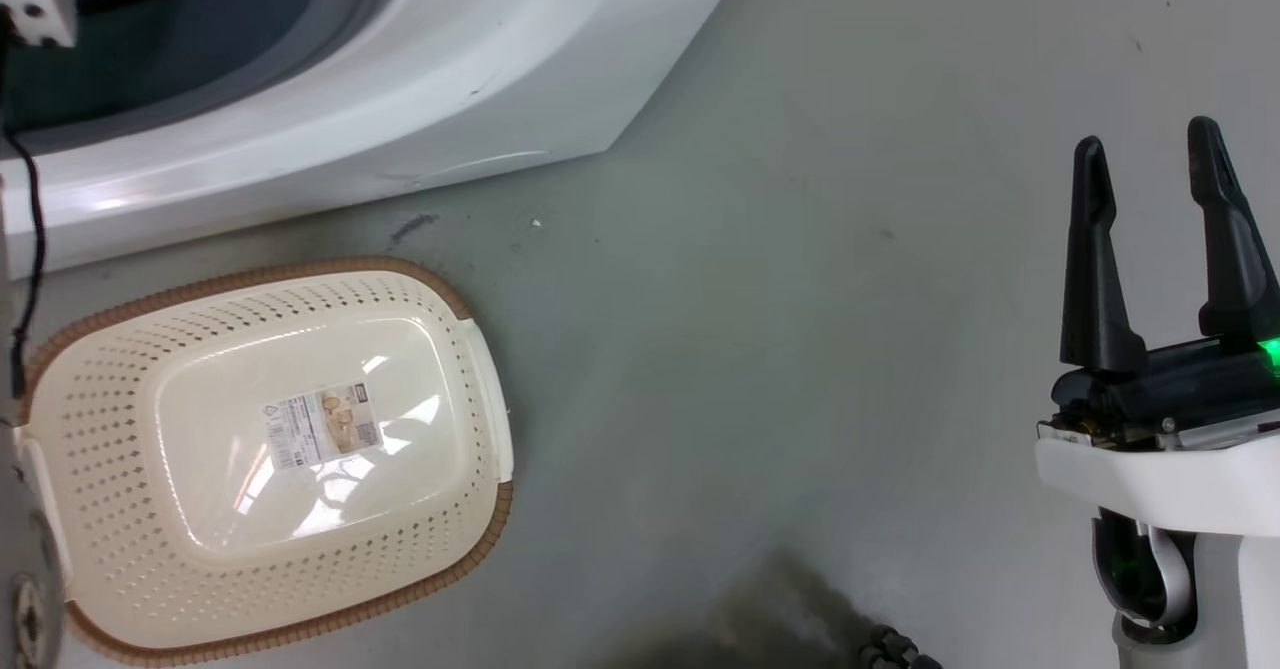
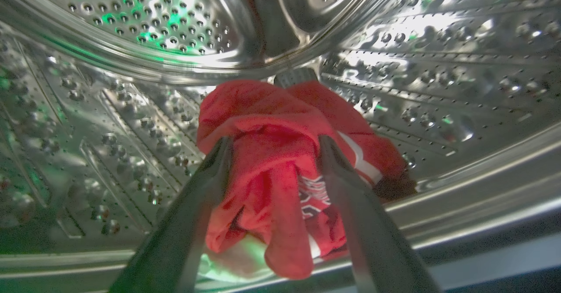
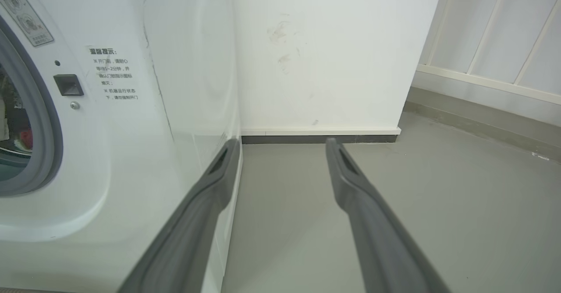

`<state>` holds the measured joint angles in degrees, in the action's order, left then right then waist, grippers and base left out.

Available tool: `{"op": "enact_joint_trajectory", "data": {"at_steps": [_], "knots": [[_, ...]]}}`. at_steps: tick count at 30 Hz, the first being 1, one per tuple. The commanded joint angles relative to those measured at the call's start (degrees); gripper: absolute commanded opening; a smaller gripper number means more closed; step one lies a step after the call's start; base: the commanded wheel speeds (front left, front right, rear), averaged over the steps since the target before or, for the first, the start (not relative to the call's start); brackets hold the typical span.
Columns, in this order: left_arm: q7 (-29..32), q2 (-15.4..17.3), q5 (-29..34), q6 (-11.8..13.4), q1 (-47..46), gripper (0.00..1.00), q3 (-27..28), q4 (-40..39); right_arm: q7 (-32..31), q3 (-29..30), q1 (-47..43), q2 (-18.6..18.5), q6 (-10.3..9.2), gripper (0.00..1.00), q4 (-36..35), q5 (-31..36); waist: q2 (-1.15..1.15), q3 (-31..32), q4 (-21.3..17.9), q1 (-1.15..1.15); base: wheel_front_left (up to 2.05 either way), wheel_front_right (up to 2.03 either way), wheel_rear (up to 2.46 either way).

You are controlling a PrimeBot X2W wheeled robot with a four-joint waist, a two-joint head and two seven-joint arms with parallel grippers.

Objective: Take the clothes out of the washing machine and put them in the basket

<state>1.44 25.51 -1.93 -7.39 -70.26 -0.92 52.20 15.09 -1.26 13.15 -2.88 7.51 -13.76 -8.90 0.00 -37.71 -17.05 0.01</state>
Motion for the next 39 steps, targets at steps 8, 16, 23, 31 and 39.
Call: {"op": "enact_joint_trajectory", "data": {"at_steps": [8, 16, 23, 31, 39], "knots": [[15.1, 2.8, -4.8, 0.0, -8.1, 1.0, -7.8, 2.6, 0.1, -0.1, 2.2, 0.0, -0.04, 1.0, -0.9, -1.4, 0.0, -4.0, -1.3, -0.01, 0.0, 0.0, 0.0], [24.5, 5.5, -7.4, 0.0, -13.0, 1.0, -12.9, 3.1, 0.1, -0.2, 3.5, 0.0, -0.04, 1.0, -1.6, -2.2, 0.0, -6.5, -2.1, -0.01, 0.0, 0.0, 0.0], [28.4, 6.5, -8.3, 0.2, -15.9, 1.0, -13.9, 4.4, 0.1, -0.4, 4.1, 0.0, -0.04, 1.0, -2.0, -2.8, 0.0, -8.0, -3.0, -0.01, 0.0, 0.0, 0.0], [26.5, 6.3, -9.5, 0.2, -15.2, 0.0, -13.9, 5.8, 0.1, -0.5, 4.0, 0.0, -0.04, 1.0, -2.2, -2.7, 0.0, -7.8, -3.0, -0.01, 0.0, 0.0, 0.0], [16.9, 5.0, -11.7, 0.1, -12.0, 0.0, -13.8, 7.3, 0.1, -0.2, 3.6, 0.0, -0.04, 1.0, -1.9, -1.1, 0.0, -4.5, -1.6, -0.01, 0.0, 0.0, 0.0]]}}
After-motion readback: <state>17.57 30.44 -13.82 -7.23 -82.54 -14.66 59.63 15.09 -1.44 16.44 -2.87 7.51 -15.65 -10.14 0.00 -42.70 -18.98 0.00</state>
